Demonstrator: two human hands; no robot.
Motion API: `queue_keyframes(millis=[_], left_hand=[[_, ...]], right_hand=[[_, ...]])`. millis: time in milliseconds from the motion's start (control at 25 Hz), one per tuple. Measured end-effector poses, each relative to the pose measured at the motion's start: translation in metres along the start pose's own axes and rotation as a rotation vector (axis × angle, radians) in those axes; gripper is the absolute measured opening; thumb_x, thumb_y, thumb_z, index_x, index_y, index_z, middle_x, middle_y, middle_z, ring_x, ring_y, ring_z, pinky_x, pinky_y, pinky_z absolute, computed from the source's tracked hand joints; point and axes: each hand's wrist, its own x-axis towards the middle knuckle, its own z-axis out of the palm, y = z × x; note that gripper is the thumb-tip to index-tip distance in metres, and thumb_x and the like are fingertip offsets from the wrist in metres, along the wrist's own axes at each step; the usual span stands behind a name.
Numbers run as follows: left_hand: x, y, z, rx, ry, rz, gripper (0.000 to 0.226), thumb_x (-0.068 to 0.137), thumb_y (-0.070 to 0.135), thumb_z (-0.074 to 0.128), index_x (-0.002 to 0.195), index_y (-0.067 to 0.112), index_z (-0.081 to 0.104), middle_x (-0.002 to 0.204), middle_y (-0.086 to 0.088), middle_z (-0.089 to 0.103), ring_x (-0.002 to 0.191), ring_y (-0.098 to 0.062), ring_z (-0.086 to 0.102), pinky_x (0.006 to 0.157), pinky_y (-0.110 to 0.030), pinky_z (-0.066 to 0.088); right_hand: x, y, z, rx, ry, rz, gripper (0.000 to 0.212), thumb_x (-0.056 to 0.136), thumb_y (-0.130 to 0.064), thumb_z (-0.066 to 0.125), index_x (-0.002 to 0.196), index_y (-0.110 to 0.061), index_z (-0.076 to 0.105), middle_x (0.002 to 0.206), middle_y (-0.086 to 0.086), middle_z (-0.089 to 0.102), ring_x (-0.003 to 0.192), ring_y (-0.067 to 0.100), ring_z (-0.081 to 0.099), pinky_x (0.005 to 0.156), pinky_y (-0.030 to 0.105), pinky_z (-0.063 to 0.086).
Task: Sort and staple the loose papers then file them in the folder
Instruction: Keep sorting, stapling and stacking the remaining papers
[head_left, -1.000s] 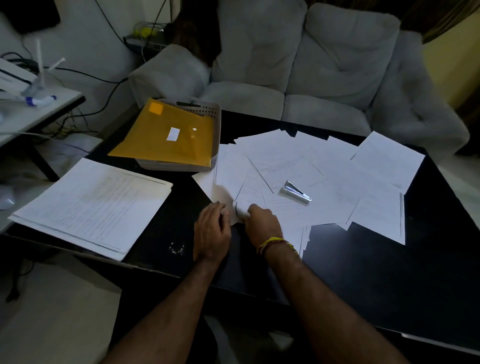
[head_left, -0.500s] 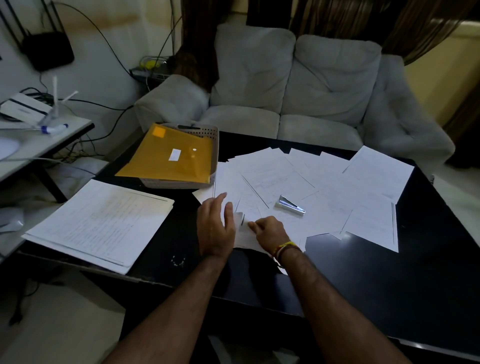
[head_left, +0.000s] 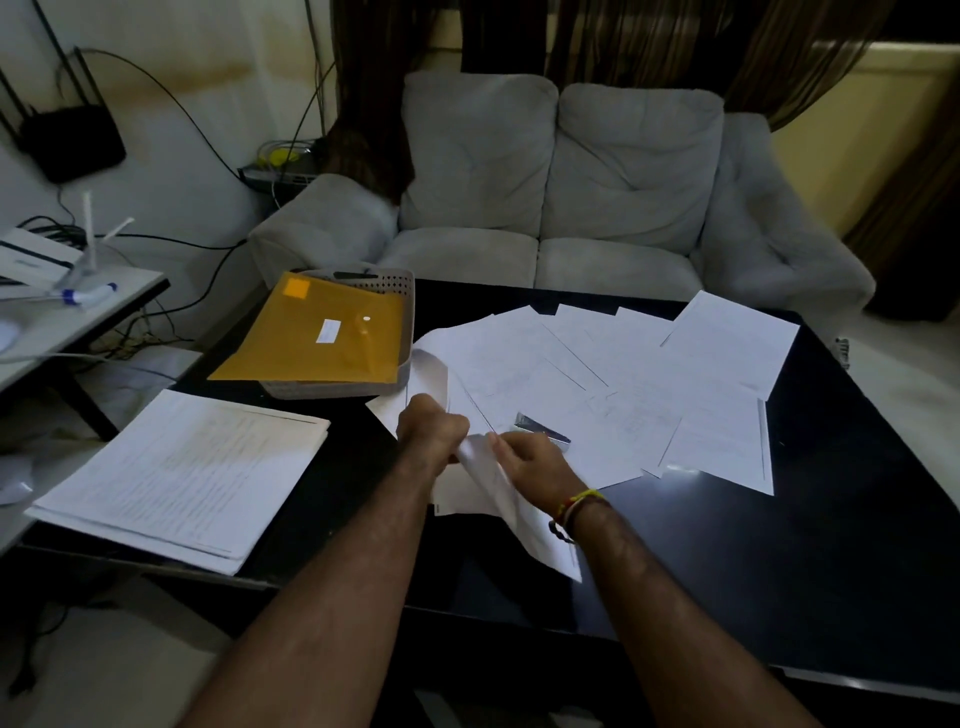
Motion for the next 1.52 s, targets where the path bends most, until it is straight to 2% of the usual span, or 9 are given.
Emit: queue_keyframes(millis=[80,160,320,520,680,840,1040,1280,1520], left_hand=[[-0.022,0.023,-0.014,0.004,0.060,0.128,0.020,0.070,0.013,0.066,0.082,0.010,0.051,0.084,-0.005,0.057,0.083,-0.030,0.060,0.065,-0.041,0.060],[-0.044,0.046,-0.031,0.089,0.129,0.208,0.019,0.074,0.017,0.067,0.083,0.012,0.051,0.081,-0.004,0.054,0.080,-0.028,0.059,0.068,-0.042,0.059],[-0.084,0.080,-0.069,0.312,0.310,0.338,0.020,0.079,0.025,0.068,0.083,0.012,0.053,0.079,-0.004,0.053,0.073,-0.023,0.053,0.054,-0.027,0.043],[-0.102,0.105,-0.084,0.165,0.363,0.493,0.018,0.078,0.021,0.066,0.081,0.005,0.057,0.076,-0.008,0.055,0.070,-0.024,0.054,0.046,-0.026,0.031],[-0.087,0.083,-0.032,-0.049,0.219,0.490,0.009,0.078,0.012,0.064,0.085,0.009,0.061,0.082,-0.005,0.061,0.073,-0.022,0.058,0.051,-0.025,0.044],[-0.060,0.032,0.043,-0.327,0.018,0.310,0.008,0.076,0.013,0.066,0.081,0.010,0.061,0.082,-0.012,0.068,0.067,-0.027,0.064,0.062,-0.044,0.059],[-0.058,-0.034,0.126,-0.212,-0.229,0.333,0.029,0.077,0.012,0.075,0.101,0.015,0.058,0.102,-0.007,0.070,0.087,-0.023,0.066,0.078,-0.034,0.055],[-0.057,-0.057,0.161,0.043,-0.112,0.551,0.042,0.086,0.027,0.064,0.122,0.021,0.043,0.104,-0.004,0.069,0.093,-0.028,0.064,0.076,-0.038,0.055],[-0.058,-0.014,0.189,0.159,0.100,0.459,0.057,0.090,0.029,0.057,0.141,0.020,0.031,0.107,-0.017,0.066,0.096,-0.041,0.060,0.079,-0.043,0.048]], right_hand=[[0.000,-0.018,-0.008,-0.146,-0.007,0.004,0.021,0.091,-0.013,0.054,0.071,-0.019,0.053,0.076,0.003,0.059,0.074,0.014,0.055,0.068,0.033,0.037],[0.007,-0.029,-0.012,-0.288,0.019,0.082,0.021,0.097,-0.006,0.044,0.080,-0.014,0.054,0.103,0.016,0.061,0.100,0.029,0.057,0.076,0.031,0.034],[0.017,-0.040,-0.008,-0.156,0.216,0.063,0.015,0.098,-0.004,0.041,0.086,-0.009,0.046,0.077,0.005,0.046,0.087,0.021,0.038,0.073,0.026,0.028],[0.013,-0.069,-0.030,-0.096,0.392,-0.067,0.016,0.093,-0.014,0.056,0.086,-0.003,0.065,0.077,0.005,0.060,0.071,0.019,0.047,0.061,0.022,0.030],[0.010,-0.043,-0.054,0.047,0.575,0.065,0.030,0.093,-0.029,0.055,0.076,-0.007,0.064,0.076,0.006,0.068,0.076,0.026,0.059,0.063,0.028,0.040],[0.001,0.020,-0.089,-0.031,0.695,0.306,0.019,0.089,-0.024,0.058,0.089,-0.011,0.071,0.092,0.009,0.072,0.091,0.028,0.063,0.072,0.026,0.044],[-0.015,0.117,-0.125,-0.206,0.772,0.667,0.024,0.089,-0.025,0.059,0.108,-0.012,0.066,0.120,0.013,0.062,0.115,0.035,0.055,0.092,0.037,0.045],[-0.014,0.172,-0.163,-0.423,0.962,0.896,0.046,0.088,-0.034,0.063,0.122,-0.006,0.050,0.129,0.018,0.045,0.120,0.035,0.045,0.092,0.046,0.044],[0.032,0.197,-0.201,-0.449,0.941,0.810,0.052,0.085,-0.039,0.065,0.123,-0.008,0.050,0.130,0.017,0.047,0.122,0.035,0.046,0.095,0.045,0.043]])
